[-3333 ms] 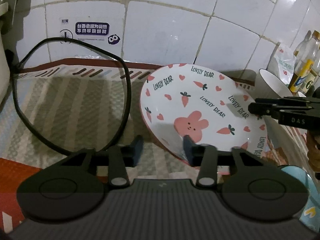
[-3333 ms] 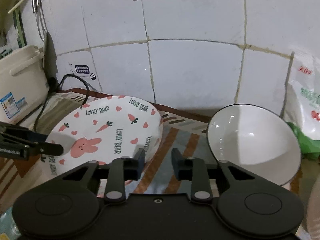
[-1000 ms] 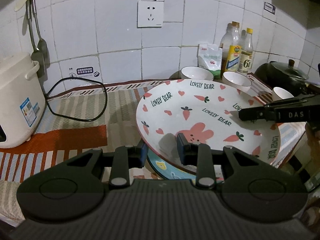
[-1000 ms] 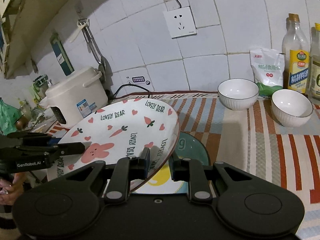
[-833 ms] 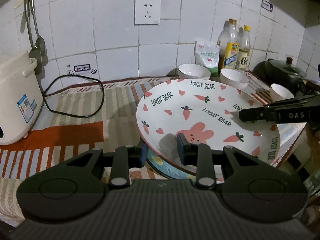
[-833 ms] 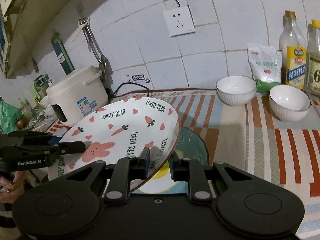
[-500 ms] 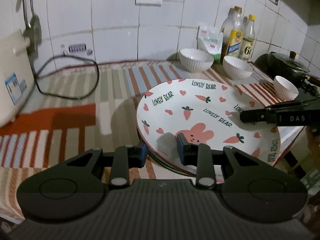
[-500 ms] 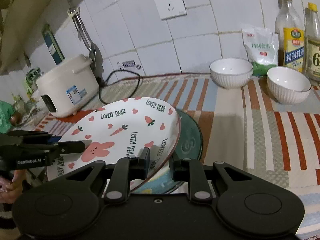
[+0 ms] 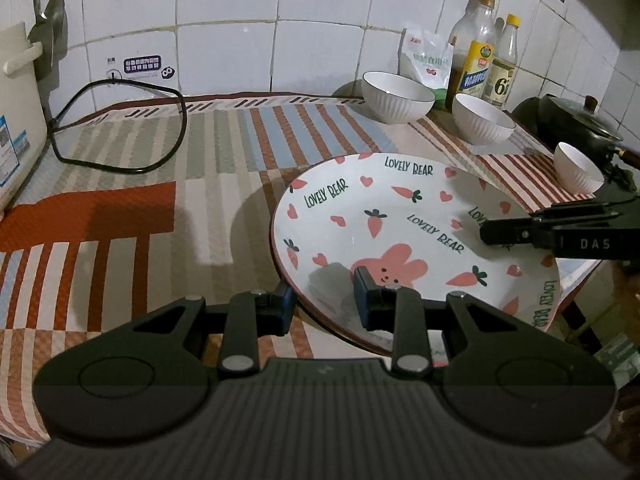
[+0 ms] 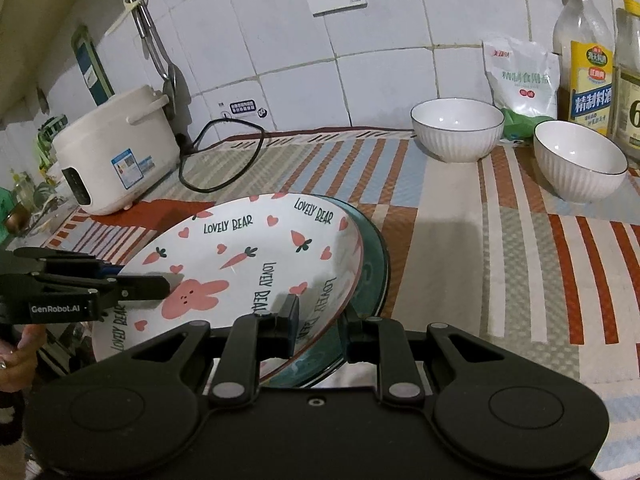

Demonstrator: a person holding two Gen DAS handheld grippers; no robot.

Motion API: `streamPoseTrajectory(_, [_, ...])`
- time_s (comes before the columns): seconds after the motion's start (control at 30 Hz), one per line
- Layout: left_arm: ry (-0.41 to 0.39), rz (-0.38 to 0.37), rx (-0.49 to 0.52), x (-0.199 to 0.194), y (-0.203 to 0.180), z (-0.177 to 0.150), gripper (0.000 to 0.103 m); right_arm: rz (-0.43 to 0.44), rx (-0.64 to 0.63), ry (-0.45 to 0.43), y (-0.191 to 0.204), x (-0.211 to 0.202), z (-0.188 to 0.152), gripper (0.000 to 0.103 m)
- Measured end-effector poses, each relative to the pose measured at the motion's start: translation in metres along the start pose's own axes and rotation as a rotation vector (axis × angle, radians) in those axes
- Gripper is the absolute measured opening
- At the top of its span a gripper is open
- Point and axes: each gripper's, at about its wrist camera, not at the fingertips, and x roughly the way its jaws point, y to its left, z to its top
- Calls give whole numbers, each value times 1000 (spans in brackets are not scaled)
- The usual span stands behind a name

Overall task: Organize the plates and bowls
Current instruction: 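Carry the LOVELY BEAR plate with both tools over the Egg plate stack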

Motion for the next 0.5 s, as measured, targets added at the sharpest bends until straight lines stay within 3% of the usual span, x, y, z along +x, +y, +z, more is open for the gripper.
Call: streamPoseTrajectory(0.5, [23, 3, -21, 8, 4, 1, 29, 4, -87, -6, 1, 11, 0, 27])
